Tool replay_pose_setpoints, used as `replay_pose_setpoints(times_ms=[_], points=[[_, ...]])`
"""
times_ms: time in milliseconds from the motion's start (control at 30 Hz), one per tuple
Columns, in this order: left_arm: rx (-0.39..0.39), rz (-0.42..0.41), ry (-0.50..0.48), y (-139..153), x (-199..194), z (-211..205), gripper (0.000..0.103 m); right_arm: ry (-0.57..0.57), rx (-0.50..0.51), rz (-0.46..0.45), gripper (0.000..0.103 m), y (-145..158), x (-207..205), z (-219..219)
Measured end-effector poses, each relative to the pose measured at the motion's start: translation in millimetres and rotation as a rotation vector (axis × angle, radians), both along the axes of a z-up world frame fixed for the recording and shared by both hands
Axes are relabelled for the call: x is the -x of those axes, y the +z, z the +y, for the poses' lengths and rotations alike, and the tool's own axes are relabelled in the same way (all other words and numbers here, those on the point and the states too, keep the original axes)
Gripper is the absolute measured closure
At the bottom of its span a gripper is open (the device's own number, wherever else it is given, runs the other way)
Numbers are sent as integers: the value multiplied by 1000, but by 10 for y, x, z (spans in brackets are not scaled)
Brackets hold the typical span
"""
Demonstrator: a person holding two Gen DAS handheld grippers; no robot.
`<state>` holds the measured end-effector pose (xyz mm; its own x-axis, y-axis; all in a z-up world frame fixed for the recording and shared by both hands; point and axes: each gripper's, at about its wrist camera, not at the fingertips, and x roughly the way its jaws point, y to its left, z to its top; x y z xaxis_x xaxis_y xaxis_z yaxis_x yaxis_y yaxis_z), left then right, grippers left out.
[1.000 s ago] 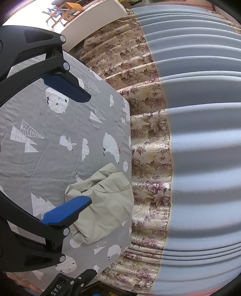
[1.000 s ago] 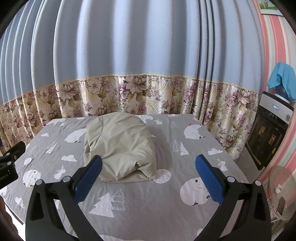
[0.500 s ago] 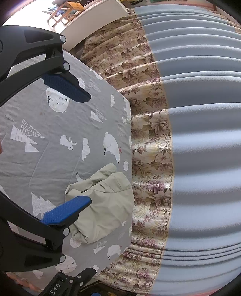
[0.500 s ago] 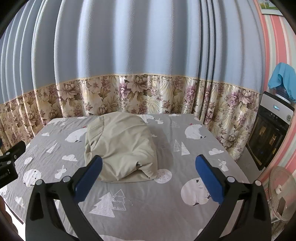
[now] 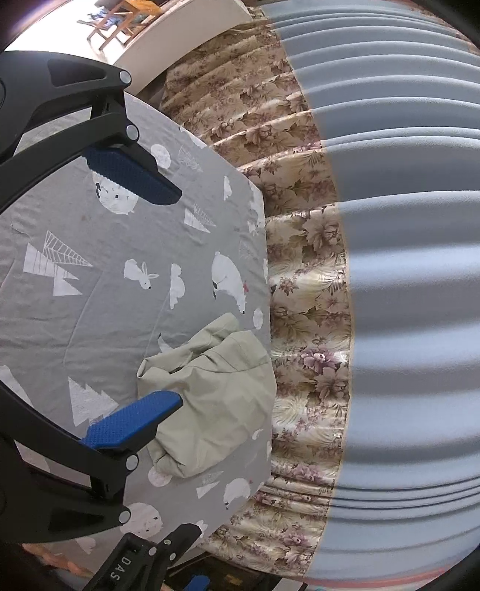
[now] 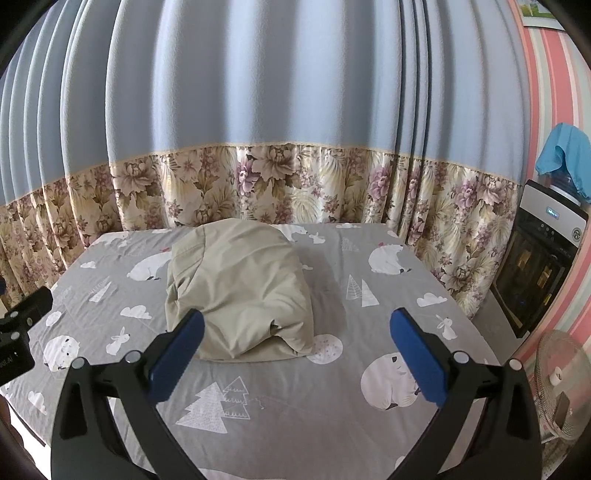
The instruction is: Fold large clothes
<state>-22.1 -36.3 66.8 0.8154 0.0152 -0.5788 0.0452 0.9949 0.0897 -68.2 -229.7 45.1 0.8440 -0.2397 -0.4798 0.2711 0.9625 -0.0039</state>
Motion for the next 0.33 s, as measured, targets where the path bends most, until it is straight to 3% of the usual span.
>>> replay_pose_setpoints(times_ms=[100,333], points=[[30,24,-16,-17,-32,20,3,0,-1,4,2,-27,-20,-24],[23,27,5,-47,-50,-12,3,4,0,5,2,-61,-33,-68]])
